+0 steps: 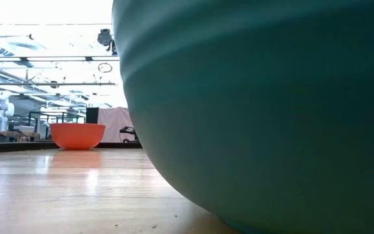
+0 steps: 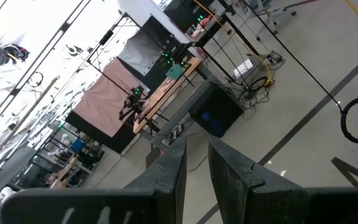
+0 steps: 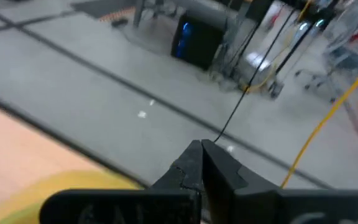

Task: Place and stack bowls onto a shelf
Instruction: Stack the small yellow bowl on top of the small green bowl on the shelf, then stack the small purple bowl on top of the small yellow bowl on the shelf

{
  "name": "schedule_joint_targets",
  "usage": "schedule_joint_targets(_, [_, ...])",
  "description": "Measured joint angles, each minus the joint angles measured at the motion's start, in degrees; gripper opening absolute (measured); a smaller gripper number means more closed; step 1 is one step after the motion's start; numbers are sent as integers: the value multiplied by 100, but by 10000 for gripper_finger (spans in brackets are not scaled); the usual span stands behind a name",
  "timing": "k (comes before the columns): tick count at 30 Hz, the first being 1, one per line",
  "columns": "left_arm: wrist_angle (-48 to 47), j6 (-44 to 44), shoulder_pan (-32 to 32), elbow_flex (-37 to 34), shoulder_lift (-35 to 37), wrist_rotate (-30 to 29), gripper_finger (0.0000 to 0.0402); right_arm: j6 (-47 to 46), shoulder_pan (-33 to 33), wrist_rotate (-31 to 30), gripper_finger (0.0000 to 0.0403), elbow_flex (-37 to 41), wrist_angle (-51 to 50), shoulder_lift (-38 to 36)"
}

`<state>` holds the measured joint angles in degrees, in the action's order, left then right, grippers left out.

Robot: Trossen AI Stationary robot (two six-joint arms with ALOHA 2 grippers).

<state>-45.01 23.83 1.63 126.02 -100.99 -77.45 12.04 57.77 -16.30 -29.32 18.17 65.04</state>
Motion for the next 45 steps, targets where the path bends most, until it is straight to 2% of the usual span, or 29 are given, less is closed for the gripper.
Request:
schedule_joint_targets(4, [-7, 53, 2, 0, 0, 0, 74, -40, -23, 191, 0, -5, 40, 425])
schedule_joint_targets(8, [-7, 158, 2, 0, 0, 0, 74, -86, -159, 156, 0, 2, 295, 241])
schedule_joint_targets(12, [-32, 195, 13, 0, 0, 0, 74, -83, -424, 158, 0, -2, 379, -473])
schedule_joint_targets(16, [-270, 141, 22, 0, 0, 0, 74, -79, -805, 205, 0, -4, 182, -1506])
schedule_joint_targets(20, [-872, -292, 38, 0, -2, 181, 74, -104, -1200, 681, 0, -2, -89, -2582])
schedule_joint_targets(22, [-1330, -748, 89, 0, -2, 667, 74, -141, -1341, 1097, 0, -3, -175, -3041])
schedule_joint_targets(25, [-1921, -1673, 290, 0, -9, 1731, 74, -168, -1466, 1772, 0, -4, -289, -3591])
schedule_joint_targets(27, [-2225, -2231, 492, 0, -9, 2368, 74, -352, -1515, 1984, 0, -4, -346, -3880])
schedule_joint_targets(30, [-2640, -2975, 869, 0, -9, 2943, 74, -635, -1531, 2154, 0, -4, -395, -4194])
schedule_joint_targets(35, [-3174, -4297, 1636, -2, -42, 3885, 74, -1071, -1531, 2861, 0, -4, -357, -4552])
schedule_joint_targets(40, [-3267, -5234, 2409, -257, -28, 5255, 74, -1563, -1531, 3576, 0, -4, -285, -4895])
schedule_joint_targets(45, [-3080, -5673, 2911, -1054, -44, 5874, 74, -1970, -1531, 3629, 0, -4, -253, -5264])
